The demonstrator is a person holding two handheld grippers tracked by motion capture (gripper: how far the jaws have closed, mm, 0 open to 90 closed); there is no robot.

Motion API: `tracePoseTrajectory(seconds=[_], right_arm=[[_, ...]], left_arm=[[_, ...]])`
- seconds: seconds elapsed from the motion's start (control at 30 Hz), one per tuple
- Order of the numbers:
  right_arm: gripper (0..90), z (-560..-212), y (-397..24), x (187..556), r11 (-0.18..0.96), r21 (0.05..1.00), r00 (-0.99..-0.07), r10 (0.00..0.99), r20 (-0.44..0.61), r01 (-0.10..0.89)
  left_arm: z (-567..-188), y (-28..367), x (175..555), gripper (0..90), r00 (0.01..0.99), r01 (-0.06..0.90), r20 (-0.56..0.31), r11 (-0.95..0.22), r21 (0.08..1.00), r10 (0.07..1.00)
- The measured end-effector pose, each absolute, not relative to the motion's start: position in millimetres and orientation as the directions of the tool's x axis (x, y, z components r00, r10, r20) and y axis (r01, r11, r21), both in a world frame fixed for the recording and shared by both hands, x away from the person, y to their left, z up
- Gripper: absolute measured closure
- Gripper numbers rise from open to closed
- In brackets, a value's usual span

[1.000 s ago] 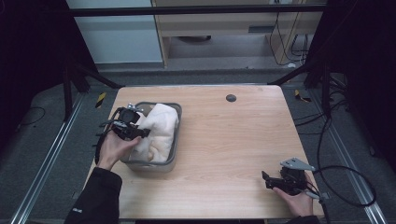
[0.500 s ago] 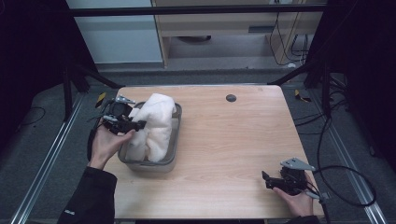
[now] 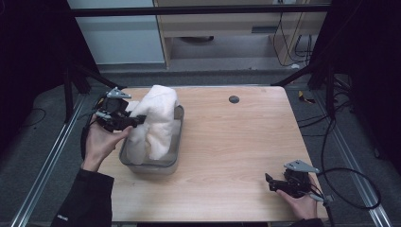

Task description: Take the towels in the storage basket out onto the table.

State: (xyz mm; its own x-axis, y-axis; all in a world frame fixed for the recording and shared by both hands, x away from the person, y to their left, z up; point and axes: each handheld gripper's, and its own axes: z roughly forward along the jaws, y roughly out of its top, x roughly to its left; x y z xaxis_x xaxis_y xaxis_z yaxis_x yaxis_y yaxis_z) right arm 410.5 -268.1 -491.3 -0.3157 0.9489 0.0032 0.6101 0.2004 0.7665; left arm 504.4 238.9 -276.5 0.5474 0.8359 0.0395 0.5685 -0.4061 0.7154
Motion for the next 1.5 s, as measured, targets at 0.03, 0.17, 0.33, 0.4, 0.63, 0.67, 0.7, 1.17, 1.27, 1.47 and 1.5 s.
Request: tracePoseTrajectory(seconds=[0.03,0.17,0.33,0.4,0.63,0.67,0.7,1.17,1.27,1.47,1.5], right_arm=[[9.6,-491,-268,410,0.196,0.767,-0.314,0.949,0.008,0.611],[9.6,-491,-268,410,0.196,0.767,-0.314,0.949,0.008,0.611],[9.6,-491,-268,410,0.194,0.768,-0.313,0.95,0.009,0.61],[9.6,-490,-268,410,0.19,0.768,-0.312,0.95,0.014,0.612],[9.6,-490,-268,410,0.19,0.768,-0.311,0.95,0.013,0.612],[9.6,-490,-268,410,0.19,0.768,-0.312,0.95,0.013,0.612],[9.6,-490,-268,410,0.19,0.768,-0.312,0.95,0.013,0.612],[9.6,-490,-270,409,0.192,0.772,-0.312,0.95,0.01,0.606],[9.6,-490,-270,409,0.191,0.772,-0.311,0.95,0.009,0.606],[9.6,-490,-270,409,0.189,0.773,-0.309,0.951,0.01,0.605],[9.6,-489,-270,408,0.182,0.771,-0.306,0.952,0.017,0.61]], left_arm=[[-272,237,502,67.0,0.558,0.56,0.046,-0.417,0.716,0.828],[-264,234,498,67.0,0.565,0.544,0.046,-0.414,0.73,0.824],[-256,229,491,67.0,0.589,0.524,0.06,-0.438,0.73,0.806],[-253,225,487,67.0,0.602,0.512,0.061,-0.444,0.735,0.796],[-247,217,480,67.0,0.625,0.494,0.074,-0.467,0.734,0.777],[-247,215,479,67.0,0.628,0.491,0.076,-0.47,0.733,0.775],[-245,213,478,67.0,0.631,0.489,0.076,-0.472,0.733,0.772],[-240,184,473,66.9,0.688,0.455,0.088,-0.522,0.722,0.721],[-238,178,471,67.0,0.701,0.444,0.093,-0.534,0.72,0.708],[-235,164,469,67.0,0.716,0.433,0.095,-0.547,0.717,0.691],[-235,161,469,66.9,0.719,0.428,0.1,-0.551,0.716,0.688]])
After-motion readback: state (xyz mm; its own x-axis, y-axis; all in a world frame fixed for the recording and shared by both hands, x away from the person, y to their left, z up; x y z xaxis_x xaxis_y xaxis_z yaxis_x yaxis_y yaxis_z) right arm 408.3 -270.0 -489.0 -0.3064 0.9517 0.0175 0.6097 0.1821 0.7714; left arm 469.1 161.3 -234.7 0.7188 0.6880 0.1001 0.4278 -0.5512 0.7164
